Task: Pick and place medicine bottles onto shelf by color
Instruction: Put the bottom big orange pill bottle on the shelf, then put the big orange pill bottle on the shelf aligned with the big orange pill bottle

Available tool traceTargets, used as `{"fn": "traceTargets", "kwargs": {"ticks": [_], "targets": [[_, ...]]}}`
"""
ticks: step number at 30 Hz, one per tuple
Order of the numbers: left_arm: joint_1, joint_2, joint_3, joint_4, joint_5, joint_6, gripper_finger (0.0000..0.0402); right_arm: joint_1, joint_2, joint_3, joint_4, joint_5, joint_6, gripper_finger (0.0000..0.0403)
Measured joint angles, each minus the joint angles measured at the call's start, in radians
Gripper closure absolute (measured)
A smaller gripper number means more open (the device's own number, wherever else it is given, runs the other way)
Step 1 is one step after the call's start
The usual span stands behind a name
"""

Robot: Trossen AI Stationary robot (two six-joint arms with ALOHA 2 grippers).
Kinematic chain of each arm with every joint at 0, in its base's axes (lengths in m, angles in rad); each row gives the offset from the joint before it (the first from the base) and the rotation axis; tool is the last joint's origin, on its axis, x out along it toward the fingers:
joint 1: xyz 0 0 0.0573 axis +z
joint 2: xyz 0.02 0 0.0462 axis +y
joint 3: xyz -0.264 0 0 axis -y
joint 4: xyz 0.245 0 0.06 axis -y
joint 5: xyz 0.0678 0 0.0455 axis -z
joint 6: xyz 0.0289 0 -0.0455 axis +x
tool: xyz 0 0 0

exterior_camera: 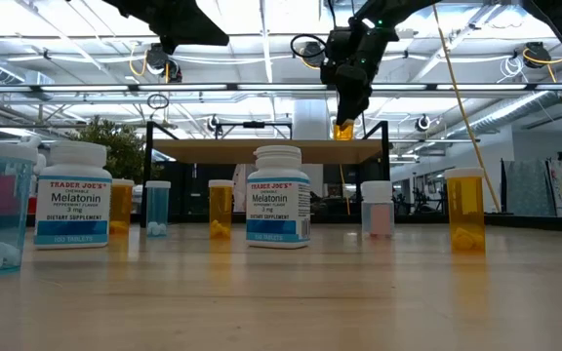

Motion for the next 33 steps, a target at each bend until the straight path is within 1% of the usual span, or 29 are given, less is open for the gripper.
{"fn": "traceTargets", "kwargs": {"ticks": [2,7,10,22,28,33], "targets": [[0.000,0.000,0.000,0.000,0.000,0.000,0.0387,0.000,0.000,0.000,0.001,0.001,0.000,0.0168],[0.000,0.000,0.000,0.000,0.000,0.000,0.0387,0.000,0.000,0.000,0.001,0.001,-0.005,0.0132],[0.000,0.000,0.000,0.000,0.000,0.001,0.0387,0.000,0.000,0.000,0.017,0.005,-0.006,0.0121],[0.000,0.000,0.000,0.000,0.000,0.001,0.0387,0.002,-0.010,0.000,0.101,0.004,-0.001,0.0118],[0.000,0.000,0.000,0.000,0.000,0.011,0.0387,0.022,-0.087,0.000,0.124,0.004,0.040,0.0118],[0.000,0.000,0.000,0.000,0.000,0.012,0.0387,0.041,-0.175,0.000,0.120,0.002,0.066,0.0127]]}}
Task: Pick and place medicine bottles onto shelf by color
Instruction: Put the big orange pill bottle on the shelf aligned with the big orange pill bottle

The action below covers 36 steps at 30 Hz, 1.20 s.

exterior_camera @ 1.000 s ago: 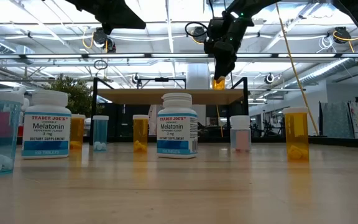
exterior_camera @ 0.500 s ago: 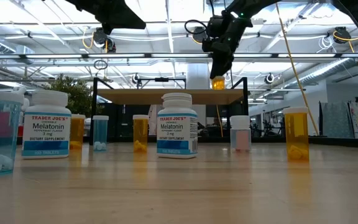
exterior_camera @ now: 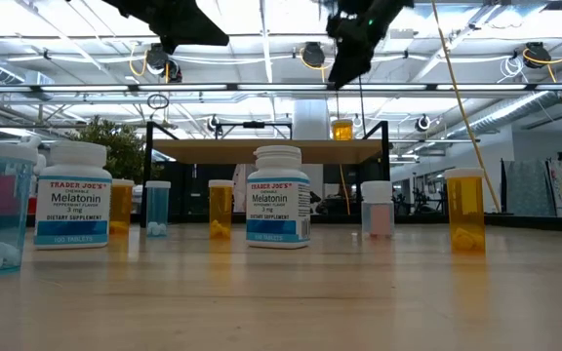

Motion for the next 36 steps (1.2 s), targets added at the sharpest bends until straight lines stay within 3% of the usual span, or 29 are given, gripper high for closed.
{"fn": "traceTargets", "kwargs": {"ticks": [8,15,22,29,36], "targets": [[0.000,0.000,0.000,0.000,0.000,-0.004,0.0387,0.036,-0.139,-0.064,0.009,0.000,0.043,0.0153],[0.000,0.000,0.000,0.000,0.000,-0.012,0.0387,0.040,-0.347,-0.390,0.160,0.005,0.054,0.0187],[0.000,0.000,0.000,0.001,0.000,-0.009,0.0387,0.040,-0.525,-0.739,0.449,0.061,0.055,0.0233],[0.000,0.000,0.000,0.001,0.000,-0.010,0.0387,0.037,-0.527,-0.965,0.695,0.054,0.046,0.0286],[0.000,0.000,0.000,0.001,0.000,-0.010,0.0387,-0.001,-0.486,-0.990,0.783,0.052,0.025,0.0328]]}}
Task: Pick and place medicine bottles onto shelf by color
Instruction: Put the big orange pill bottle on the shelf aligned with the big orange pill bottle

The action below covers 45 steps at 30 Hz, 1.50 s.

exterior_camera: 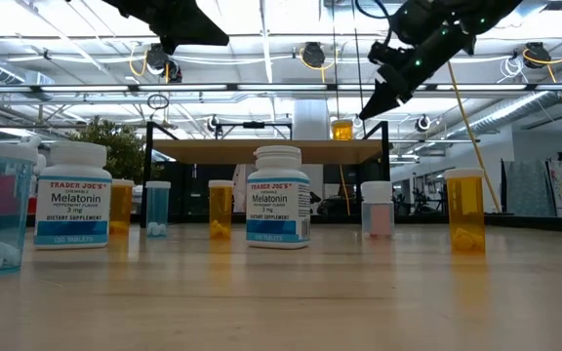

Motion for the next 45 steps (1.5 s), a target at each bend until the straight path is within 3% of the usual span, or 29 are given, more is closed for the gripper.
{"fn": "traceTargets", "kwargs": {"ticks": [12,45], "targets": [[0.000,0.000,0.000,0.000,0.000,0.011,0.0387,-0.092,0.113,0.000,0.086,-0.082,0.018,0.0383],[0.000,0.000,0.000,0.033,0.000,0.031,0.0387,-0.093,0.148,0.001,0.182,-0.106,0.041,0.0385]]}}
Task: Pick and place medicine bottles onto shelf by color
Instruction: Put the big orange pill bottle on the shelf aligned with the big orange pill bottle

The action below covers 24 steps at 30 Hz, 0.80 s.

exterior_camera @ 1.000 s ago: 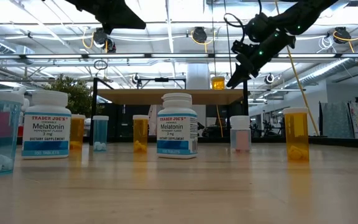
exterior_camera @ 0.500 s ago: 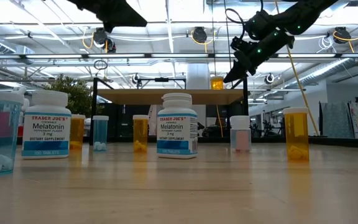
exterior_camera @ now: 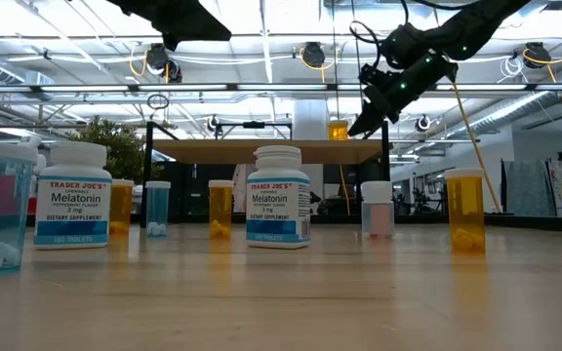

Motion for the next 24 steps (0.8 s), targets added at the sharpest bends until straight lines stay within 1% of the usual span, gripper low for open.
{"fn": "traceTargets", "kwargs": {"ticks": [6,11,17,24], "targets": [[0.000,0.000,0.000,-0.002,0.000,-0.001,0.0387,0.011,-0.107,0.000,-0.036,0.001,0.047,0.0385],[0.000,0.000,0.000,-0.002,0.000,0.005,0.0387,0.061,-0.235,0.000,-0.181,0.001,0.107,0.0385],[0.000,0.000,0.000,-0.002,-0.002,-0.001,0.0387,0.193,-0.352,0.000,-0.361,0.001,0.171,0.0385],[-0.001,0.000,0.000,-0.004,-0.002,-0.050,0.0387,0.379,-0.448,0.000,-0.490,0.001,0.261,0.0385]]}}
